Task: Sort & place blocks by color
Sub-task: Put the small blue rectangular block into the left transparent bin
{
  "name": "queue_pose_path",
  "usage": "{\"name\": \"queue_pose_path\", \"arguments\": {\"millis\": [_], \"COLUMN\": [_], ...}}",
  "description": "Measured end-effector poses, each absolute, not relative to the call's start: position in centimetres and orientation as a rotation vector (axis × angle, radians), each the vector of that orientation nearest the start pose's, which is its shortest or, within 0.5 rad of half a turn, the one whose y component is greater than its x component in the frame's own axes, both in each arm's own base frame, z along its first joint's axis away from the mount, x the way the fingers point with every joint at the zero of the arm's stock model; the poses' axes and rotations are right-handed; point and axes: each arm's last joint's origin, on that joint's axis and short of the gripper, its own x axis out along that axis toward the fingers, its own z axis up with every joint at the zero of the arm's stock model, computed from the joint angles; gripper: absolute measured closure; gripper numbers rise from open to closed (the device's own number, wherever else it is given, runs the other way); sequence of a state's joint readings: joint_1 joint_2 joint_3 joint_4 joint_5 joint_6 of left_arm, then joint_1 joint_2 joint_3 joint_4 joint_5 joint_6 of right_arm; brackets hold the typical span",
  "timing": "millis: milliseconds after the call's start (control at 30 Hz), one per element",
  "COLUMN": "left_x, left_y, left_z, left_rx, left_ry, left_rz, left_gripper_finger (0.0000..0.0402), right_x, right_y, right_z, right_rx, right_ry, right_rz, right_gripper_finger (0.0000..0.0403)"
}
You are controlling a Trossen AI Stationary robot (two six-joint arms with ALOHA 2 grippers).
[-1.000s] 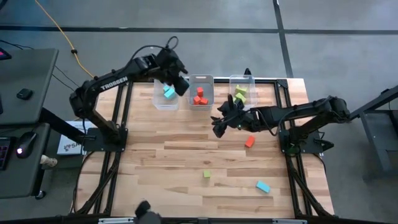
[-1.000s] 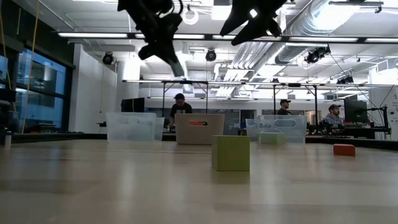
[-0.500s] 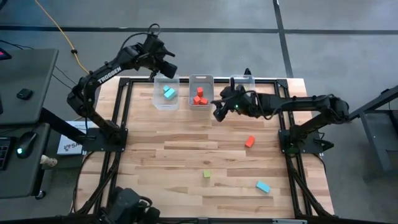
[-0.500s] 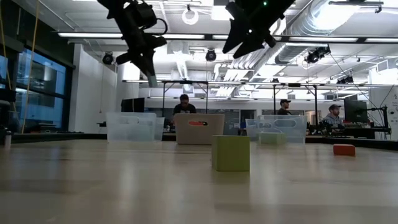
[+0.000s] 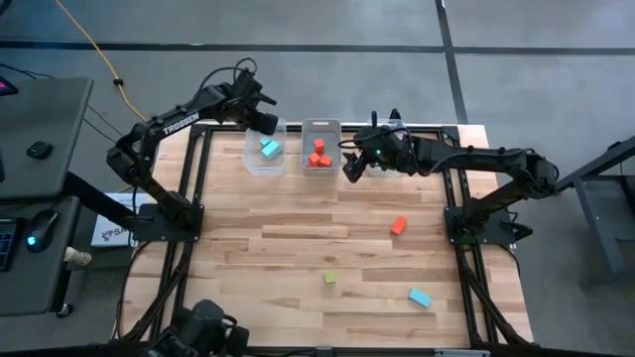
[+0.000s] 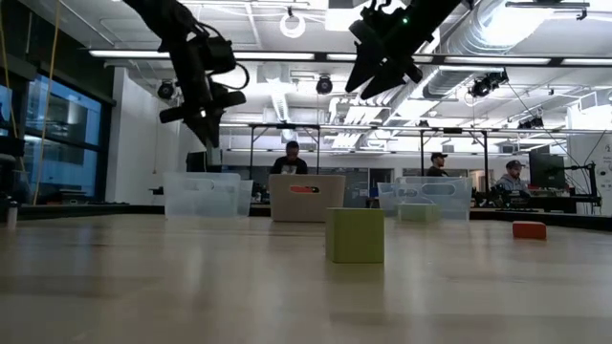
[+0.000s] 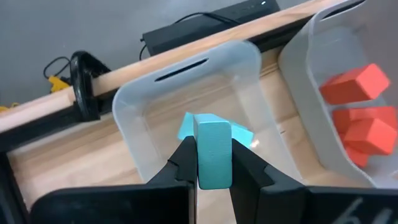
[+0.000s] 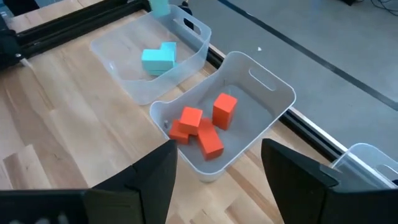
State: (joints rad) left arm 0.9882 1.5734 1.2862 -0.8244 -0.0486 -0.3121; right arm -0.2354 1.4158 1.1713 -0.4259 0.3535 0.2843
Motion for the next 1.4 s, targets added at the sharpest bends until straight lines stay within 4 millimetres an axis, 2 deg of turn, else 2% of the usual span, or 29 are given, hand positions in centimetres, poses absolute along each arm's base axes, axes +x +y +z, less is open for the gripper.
{"name": "queue_pose_path", "arguments": {"millis": [333,833,1133,1400], "left_x": [16.7,17.6,17.7,17.1], "left_y": [26.2,27.6,27.9,27.3], "left_z": [24.7,20.4,19.9,20.2], "left_rx": [-0.815,-0.876,-0.869,-0.842], "left_ry": [0.925,1.058,1.077,1.149], "left_rz": [1.133,1.118,1.133,1.192], "left_gripper_finger": [0.0369,0.0369,0.0369,0.0369], "right_x": [29.4,29.4,29.4,29.4], "right_y": [-8.3,-8.4,-8.4,-8.4], "right_z": [30.4,30.4,30.4,30.4], "right_rx": [0.205,0.202,0.202,0.2], "right_ry": [0.6,0.597,0.597,0.597], "right_rz": [-0.659,-0.674,-0.675,-0.675], "right_gripper_finger": [0.0178,0.0178,0.0178,0.0178]}}
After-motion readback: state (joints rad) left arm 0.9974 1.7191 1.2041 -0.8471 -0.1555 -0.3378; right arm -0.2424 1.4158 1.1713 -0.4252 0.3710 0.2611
